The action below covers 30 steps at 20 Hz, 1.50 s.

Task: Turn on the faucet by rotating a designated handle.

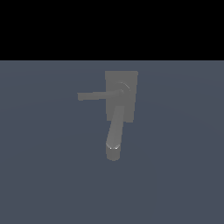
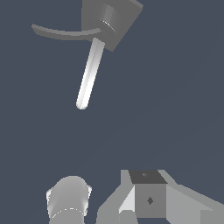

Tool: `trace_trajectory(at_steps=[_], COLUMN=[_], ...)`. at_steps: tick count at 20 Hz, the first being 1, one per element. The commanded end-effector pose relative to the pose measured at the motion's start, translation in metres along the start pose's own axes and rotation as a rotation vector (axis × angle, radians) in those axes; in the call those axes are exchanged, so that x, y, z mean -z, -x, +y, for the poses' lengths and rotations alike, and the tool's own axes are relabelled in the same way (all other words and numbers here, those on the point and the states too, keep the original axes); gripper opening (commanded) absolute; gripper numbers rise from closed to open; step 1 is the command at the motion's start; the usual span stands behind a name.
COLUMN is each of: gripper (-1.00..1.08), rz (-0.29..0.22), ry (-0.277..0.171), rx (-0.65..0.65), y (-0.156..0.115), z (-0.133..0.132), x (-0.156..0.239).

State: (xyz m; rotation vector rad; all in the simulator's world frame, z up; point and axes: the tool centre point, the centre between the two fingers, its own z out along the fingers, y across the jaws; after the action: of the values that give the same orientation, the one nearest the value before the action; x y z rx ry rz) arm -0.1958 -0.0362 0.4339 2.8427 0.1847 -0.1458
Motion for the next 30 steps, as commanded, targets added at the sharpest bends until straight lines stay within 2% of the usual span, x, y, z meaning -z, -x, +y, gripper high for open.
trace_trajectory(at_steps=[1,9,19,25,30], gripper=[-1.00,-1.00,-1.00,-1.00,-1.00], rz=[-0.010,-0.002,0.089,0.191,0.313], ry=[0.018,0.059,0.165,0.288,0.445], rx=[0.008,0.022,-0.007,-0.053,-0.104], y=[-0.004,-0.009,-0.011,-0.013,-0.011], z=[0.002,0.001,0.009,0.021,0.031], x=[-0.006,-0.003,0.026,0.059,0.103])
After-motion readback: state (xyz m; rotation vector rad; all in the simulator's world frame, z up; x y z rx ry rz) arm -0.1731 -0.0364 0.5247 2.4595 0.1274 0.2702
